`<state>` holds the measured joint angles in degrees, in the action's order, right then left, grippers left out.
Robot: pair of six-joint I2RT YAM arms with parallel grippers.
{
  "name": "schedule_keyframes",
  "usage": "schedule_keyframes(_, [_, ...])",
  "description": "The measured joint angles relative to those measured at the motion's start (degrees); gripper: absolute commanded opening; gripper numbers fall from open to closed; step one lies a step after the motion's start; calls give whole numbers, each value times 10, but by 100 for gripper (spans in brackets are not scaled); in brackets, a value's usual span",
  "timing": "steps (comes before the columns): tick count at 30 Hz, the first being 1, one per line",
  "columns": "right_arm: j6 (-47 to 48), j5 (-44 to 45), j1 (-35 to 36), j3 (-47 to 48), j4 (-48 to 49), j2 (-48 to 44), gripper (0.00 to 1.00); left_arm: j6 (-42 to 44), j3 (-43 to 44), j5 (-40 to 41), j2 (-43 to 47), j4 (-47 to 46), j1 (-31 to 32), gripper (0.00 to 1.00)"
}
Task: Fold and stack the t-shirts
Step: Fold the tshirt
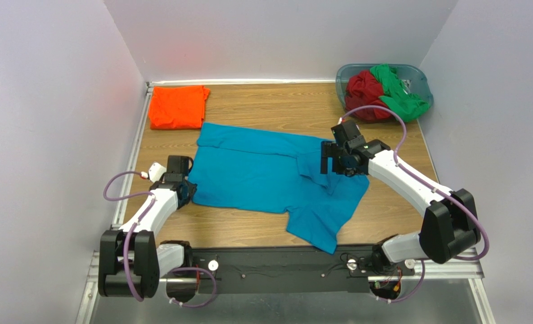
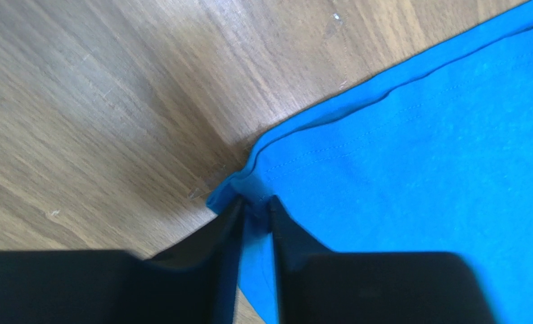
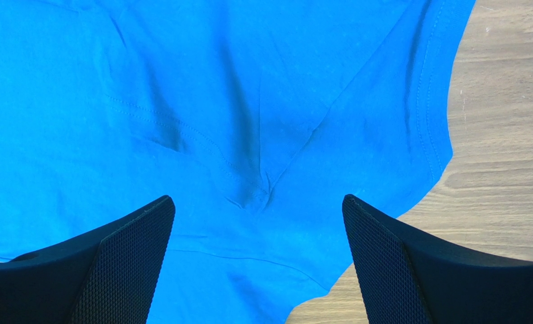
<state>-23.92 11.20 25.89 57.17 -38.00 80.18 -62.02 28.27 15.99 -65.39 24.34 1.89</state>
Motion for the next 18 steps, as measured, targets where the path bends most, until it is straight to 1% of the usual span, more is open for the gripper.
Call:
schedule_keyframes(2, [0,-1,0,0,0,0,100,2,0,0,0,3,0,3])
schedule_keyframes(3, [0,-1,0,0,0,0,100,3,0,0,0,5,0,0])
schedule_keyframes(9, [11,-6,0,0,0,-1,100,5,0,0,0,7,0,0])
schedule_keyframes(14, [45,-62,2,-1,10,-29,100,16,1,1,10,14,0,0])
schedule_keyframes(16, [56,-76,15,-2,14,-37,100,21,1,2,22,18,0,0])
schedule_keyframes(18, [66,-88,68,-5,23,-41,100,25,1,3,42,19,0,0])
